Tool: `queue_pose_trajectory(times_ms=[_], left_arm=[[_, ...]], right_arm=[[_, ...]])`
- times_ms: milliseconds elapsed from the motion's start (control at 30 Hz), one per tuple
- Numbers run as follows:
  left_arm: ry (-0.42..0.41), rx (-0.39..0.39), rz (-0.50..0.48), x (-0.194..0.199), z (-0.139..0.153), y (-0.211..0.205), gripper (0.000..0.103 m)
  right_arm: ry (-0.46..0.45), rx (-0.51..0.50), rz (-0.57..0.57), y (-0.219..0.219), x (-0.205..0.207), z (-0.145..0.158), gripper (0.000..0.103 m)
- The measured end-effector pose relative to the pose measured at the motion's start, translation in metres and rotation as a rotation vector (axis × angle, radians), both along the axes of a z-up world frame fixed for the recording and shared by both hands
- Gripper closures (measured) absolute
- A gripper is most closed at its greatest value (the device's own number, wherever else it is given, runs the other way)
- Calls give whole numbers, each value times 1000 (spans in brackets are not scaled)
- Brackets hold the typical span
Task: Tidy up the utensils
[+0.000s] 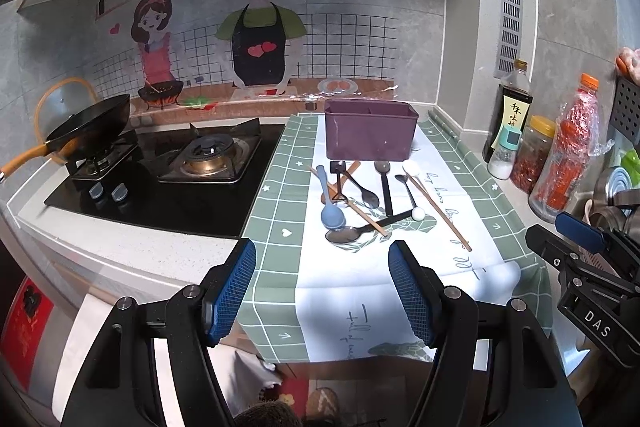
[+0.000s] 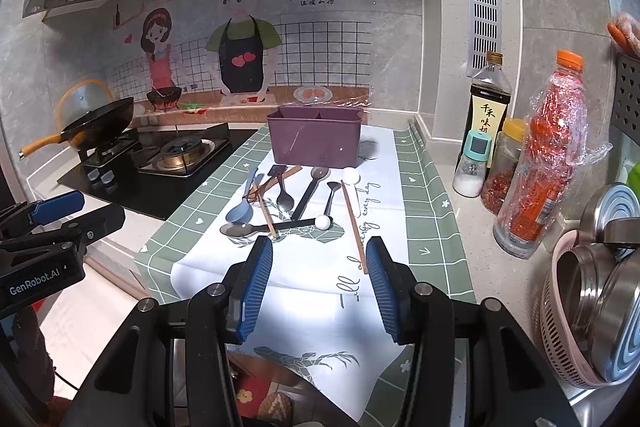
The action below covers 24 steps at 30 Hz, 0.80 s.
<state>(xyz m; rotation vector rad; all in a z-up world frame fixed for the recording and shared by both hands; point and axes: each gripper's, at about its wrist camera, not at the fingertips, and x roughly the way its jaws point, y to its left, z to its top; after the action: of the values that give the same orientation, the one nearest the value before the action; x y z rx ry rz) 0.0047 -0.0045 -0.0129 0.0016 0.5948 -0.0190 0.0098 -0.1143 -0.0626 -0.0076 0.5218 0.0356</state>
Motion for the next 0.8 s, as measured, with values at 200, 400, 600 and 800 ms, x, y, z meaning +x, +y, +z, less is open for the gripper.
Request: queue_pose_trajectory(times_ms=[200,400,600,800], left_arm=[[3,-1,-2,0,0,2,34],[5,-1,0,0,0,2,34],[4,0,-2,0,0,2,34],[6,1,-3,0,0,2,34]], right_arm=[[-1,0,-4,-2,0,-1,57],[-6,-1,-1,-2,1,1,57],[-8,0,2,-2,2,3,57],[-9,0,2,-3,3,2,57]])
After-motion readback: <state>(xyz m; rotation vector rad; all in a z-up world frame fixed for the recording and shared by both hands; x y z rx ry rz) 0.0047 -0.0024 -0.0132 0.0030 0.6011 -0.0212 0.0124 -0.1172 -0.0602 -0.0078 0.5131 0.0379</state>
